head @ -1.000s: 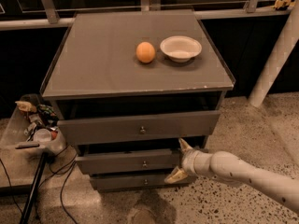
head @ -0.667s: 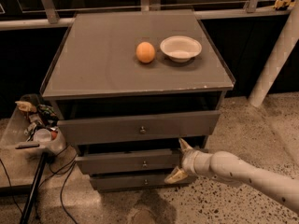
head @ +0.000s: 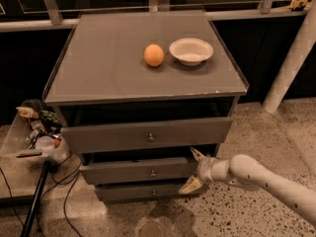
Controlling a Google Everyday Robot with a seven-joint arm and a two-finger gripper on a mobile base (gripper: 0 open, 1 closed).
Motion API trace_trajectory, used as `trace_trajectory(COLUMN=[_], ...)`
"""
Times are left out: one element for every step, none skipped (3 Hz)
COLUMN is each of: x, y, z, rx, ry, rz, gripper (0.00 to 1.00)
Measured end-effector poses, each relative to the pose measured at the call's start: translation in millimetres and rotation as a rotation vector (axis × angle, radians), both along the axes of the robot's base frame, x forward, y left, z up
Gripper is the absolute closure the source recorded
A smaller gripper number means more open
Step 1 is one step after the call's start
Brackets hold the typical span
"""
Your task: Open middle drawer
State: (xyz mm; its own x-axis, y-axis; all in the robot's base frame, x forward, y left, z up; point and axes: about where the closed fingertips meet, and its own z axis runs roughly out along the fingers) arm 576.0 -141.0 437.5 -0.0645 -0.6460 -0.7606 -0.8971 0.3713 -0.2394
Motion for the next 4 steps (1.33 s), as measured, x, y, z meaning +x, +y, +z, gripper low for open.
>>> trace_trajectory(x=[1.0,7.7,10.8,8.0], y=[-0.2,8.2,12.6,10.1], z=[0.7,-6.4,-25.9,-40.3], rx=[0.001,-0.013,-0.026,-0.052], ry=[-0.001,0.013,0.05,0.074], rz=[0.001,0.024,0.03,0.025], gripper=[0.0,0.0,0.0,0.0])
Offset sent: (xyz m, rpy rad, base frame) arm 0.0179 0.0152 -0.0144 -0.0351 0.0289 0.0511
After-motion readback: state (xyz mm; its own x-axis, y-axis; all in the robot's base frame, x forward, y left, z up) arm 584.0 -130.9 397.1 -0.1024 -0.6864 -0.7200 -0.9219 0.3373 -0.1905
